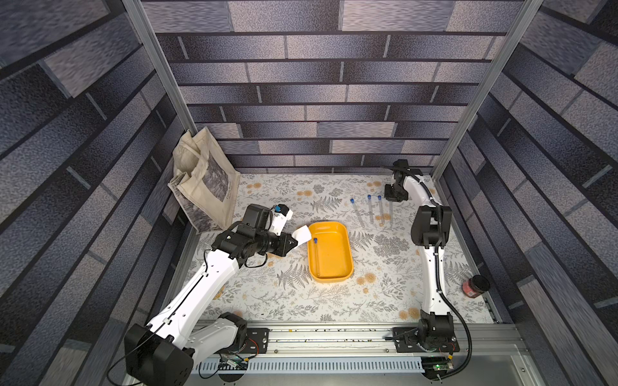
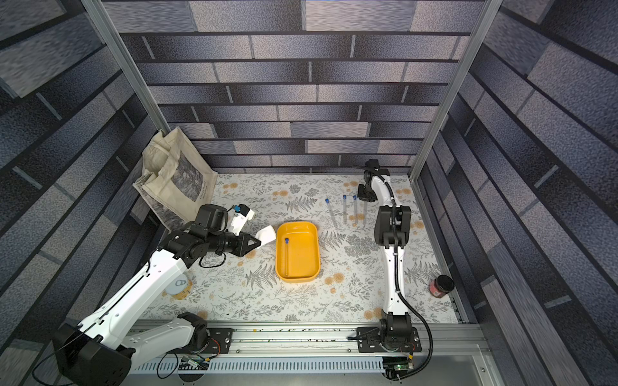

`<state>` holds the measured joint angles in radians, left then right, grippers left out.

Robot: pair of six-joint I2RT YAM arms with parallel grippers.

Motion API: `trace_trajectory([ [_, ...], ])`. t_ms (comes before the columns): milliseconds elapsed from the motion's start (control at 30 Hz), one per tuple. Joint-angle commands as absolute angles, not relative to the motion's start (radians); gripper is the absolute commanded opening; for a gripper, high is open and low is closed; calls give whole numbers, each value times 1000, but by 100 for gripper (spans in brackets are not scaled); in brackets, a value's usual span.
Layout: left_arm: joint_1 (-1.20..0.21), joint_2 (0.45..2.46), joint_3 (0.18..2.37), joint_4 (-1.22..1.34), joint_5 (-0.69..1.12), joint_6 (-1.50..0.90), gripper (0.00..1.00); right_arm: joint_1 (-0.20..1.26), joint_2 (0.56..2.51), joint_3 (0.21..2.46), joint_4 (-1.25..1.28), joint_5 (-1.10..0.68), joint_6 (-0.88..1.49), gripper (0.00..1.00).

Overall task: Wipe the exteriors of test tubes
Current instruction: Pick up the test tube at the center of the board.

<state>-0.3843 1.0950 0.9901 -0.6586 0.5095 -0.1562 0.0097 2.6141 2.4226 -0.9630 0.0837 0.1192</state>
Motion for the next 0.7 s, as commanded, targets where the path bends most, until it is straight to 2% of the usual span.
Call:
trace_trajectory([
  [0, -377, 1102, 978, -646, 530, -132, 12, -8, 2659, 2392, -1002, 100, 129, 15],
  [200, -377, 1100, 976, -643, 530, -137, 12, -9, 2634, 2385, -999, 97, 138, 5],
  [433, -381, 1103, 977, -634, 532, -146, 12, -11, 2549, 2322, -971, 63, 159, 6],
  [667, -432, 1124, 974, -615, 471, -181, 12, -8, 2327, 2130, -882, -3, 215, 6],
])
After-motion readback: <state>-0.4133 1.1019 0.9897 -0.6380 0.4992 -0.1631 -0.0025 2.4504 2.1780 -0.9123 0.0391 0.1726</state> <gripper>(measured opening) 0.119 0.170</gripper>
